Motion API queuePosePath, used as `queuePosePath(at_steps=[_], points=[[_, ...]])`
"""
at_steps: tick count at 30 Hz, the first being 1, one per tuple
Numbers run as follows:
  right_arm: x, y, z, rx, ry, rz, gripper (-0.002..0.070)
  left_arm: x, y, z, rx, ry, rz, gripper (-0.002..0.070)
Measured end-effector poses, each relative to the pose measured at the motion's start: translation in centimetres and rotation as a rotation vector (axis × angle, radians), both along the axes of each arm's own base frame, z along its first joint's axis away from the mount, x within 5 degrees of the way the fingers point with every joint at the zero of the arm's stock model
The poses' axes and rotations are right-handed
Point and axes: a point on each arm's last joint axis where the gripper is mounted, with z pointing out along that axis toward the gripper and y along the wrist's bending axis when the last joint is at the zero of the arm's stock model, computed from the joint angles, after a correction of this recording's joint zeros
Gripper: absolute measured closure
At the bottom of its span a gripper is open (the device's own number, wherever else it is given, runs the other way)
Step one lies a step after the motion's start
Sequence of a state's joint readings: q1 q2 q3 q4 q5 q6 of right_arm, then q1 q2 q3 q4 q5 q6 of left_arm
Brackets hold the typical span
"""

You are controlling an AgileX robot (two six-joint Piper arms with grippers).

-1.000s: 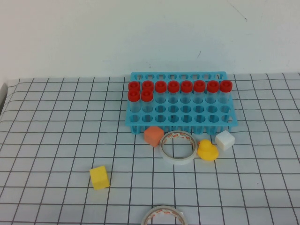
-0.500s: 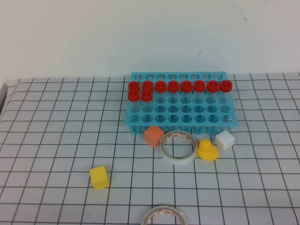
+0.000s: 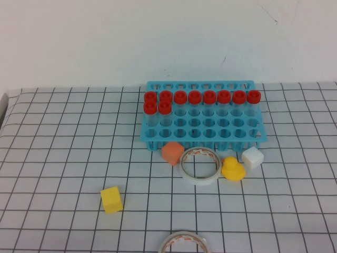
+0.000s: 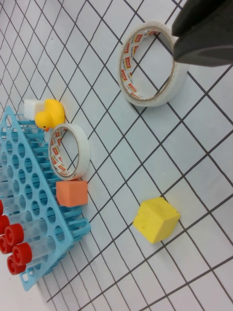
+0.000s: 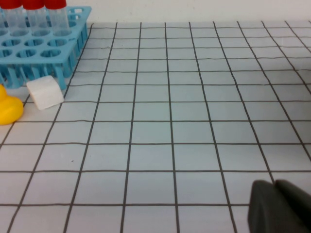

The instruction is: Place the test tubes

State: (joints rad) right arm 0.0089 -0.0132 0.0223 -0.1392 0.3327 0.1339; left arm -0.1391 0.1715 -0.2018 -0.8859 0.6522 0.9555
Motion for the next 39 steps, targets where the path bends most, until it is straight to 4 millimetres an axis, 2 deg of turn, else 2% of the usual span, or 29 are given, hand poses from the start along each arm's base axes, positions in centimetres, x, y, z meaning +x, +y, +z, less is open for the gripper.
queuePosePath(at_steps=[4, 8, 14, 18, 24, 27, 32, 39], points=[[0.0, 0.0, 0.0, 0.000, 0.001, 0.000, 0.0678, 0.0, 0.0, -0.3, 0.004, 0.009, 0.000, 0.0677], [0.0, 0.0, 0.0, 0.001, 0.001, -0.001, 0.0678, 0.1, 0.5, -1.6, 0.078, 0.011, 0.033, 0.0676], [0.0, 0.0, 0.0, 0.004, 0.003, -0.002, 0.0678, 0.4, 2.2, -2.3, 0.005, -0.015, 0.275, 0.0676], [0.0, 0.0, 0.0, 0.004, 0.005, -0.002, 0.0678, 0.9, 3.7, -2.5, -0.115, -0.167, 0.469, 0.0676], [0.0, 0.0, 0.0, 0.001, 0.005, -0.002, 0.0678, 1.4, 4.4, -3.3, -0.134, -0.271, 0.559, 0.0676], [0.0, 0.0, 0.0, 0.001, 0.005, -0.002, 0.0678, 1.4, 4.7, -3.9, -0.110, -0.219, 0.625, 0.0677], [0.0, 0.0, 0.0, 0.001, 0.005, -0.002, 0.0678, 1.2, 4.7, -5.1, -0.043, -0.098, 0.634, 0.0676], [0.0, 0.0, 0.0, 0.000, 0.005, -0.002, 0.0678, 1.1, 4.8, -5.5, -0.009, -0.067, 0.635, 0.0676]])
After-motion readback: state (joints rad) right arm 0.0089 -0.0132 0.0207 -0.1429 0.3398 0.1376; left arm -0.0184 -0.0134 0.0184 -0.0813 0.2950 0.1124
